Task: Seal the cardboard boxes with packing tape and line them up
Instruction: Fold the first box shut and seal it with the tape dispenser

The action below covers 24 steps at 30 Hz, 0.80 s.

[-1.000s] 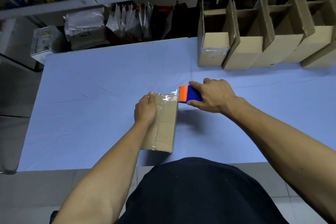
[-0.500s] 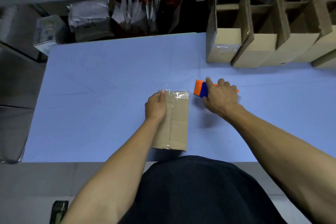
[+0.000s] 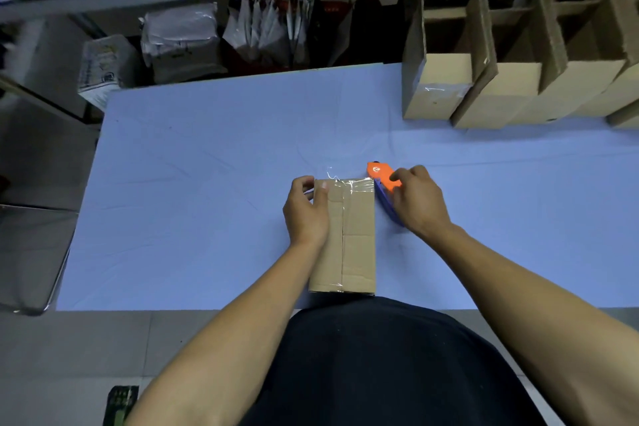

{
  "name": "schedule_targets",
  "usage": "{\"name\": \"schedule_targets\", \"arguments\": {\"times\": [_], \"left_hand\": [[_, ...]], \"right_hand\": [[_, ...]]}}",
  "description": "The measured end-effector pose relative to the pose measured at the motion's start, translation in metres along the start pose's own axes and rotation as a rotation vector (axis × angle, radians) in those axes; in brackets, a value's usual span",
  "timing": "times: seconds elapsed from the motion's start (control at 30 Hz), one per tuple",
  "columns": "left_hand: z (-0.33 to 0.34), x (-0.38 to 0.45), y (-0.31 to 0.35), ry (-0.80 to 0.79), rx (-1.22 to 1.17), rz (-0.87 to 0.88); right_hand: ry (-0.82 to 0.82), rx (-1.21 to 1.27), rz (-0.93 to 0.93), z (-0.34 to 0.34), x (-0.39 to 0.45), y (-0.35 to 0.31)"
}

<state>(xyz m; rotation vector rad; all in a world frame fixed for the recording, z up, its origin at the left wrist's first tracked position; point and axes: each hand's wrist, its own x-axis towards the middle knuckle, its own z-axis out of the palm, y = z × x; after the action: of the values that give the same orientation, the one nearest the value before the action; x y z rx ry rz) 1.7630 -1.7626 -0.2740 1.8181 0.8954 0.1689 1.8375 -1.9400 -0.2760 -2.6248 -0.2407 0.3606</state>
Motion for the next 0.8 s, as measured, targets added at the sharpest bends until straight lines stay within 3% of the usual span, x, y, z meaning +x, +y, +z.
{"name": "schedule_targets", "arguments": {"times": [0.13, 0.43, 0.8], "left_hand": [[-0.001, -0.001, 0.002, 0.039, -0.032, -0.013], [-0.011, -0.005, 0.017, 0.061, -0.128, -0.042], [-0.033, 0.021, 0.068, 0.169, -0.354, 0.207]], "right_hand": [[0.101, 0.253, -0.004, -0.012, -0.008, -0.02], [0.07, 0.523, 0.163, -0.018, -0.015, -0.053], [0.319, 0.792, 0.05, -0.046, 0.008, -0.102]]}}
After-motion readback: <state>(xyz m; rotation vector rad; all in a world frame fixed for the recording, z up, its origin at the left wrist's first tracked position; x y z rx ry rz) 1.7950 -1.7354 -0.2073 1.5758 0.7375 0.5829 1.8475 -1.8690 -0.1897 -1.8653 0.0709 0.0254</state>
